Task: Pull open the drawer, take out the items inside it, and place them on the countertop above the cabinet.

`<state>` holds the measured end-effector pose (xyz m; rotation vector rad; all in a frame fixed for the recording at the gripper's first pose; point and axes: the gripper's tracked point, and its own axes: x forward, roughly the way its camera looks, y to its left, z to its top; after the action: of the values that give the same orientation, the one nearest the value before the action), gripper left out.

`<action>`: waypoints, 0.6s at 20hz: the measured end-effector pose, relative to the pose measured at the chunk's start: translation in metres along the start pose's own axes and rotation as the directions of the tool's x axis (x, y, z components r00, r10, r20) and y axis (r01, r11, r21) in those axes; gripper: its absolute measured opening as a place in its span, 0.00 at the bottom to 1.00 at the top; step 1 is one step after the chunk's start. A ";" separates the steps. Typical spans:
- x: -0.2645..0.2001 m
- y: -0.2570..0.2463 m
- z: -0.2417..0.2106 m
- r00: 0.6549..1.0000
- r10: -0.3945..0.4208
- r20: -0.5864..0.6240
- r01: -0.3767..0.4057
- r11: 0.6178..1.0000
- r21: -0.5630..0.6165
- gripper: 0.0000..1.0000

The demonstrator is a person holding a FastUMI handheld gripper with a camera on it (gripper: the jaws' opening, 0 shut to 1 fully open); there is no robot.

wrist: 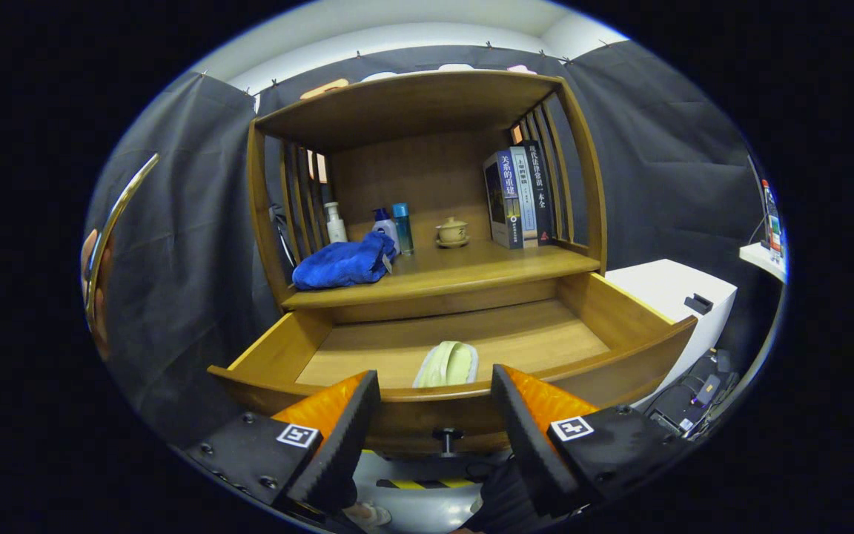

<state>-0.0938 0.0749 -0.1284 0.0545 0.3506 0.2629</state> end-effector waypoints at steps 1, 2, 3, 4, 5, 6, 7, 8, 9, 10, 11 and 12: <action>0.004 0.002 0.010 1.000 0.010 0.019 -0.010 1.000 0.006 0.99; 0.007 0.003 0.016 0.999 0.013 0.029 -0.013 1.000 0.001 0.99; 0.013 0.000 0.018 1.000 0.004 0.018 -0.003 1.000 -0.015 0.99; 0.018 -0.003 0.020 1.000 -0.009 0.005 0.010 0.999 -0.036 0.99; 0.025 -0.006 0.025 1.000 -0.021 0.005 0.022 0.998 -0.054 0.99; 0.032 -0.006 0.031 0.999 -0.034 0.006 0.034 0.997 -0.067 0.99; 0.042 -0.006 0.034 0.999 -0.041 0.000 0.041 0.996 -0.077 0.99; 0.049 -0.006 0.035 0.999 -0.048 -0.015 0.046 0.995 -0.085 0.99; 0.057 -0.004 0.036 0.998 -0.045 -0.035 0.042 0.995 -0.087 0.99; 0.066 0.002 0.036 0.998 -0.032 -0.056 0.027 0.996 -0.082 0.99; 0.073 0.004 0.037 0.997 -0.022 -0.077 0.016 0.997 -0.072 0.99; 0.080 0.006 0.037 0.995 -0.015 -0.099 0.009 0.998 -0.063 0.99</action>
<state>-0.0098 0.1015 -0.1197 -0.0219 0.4413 0.2649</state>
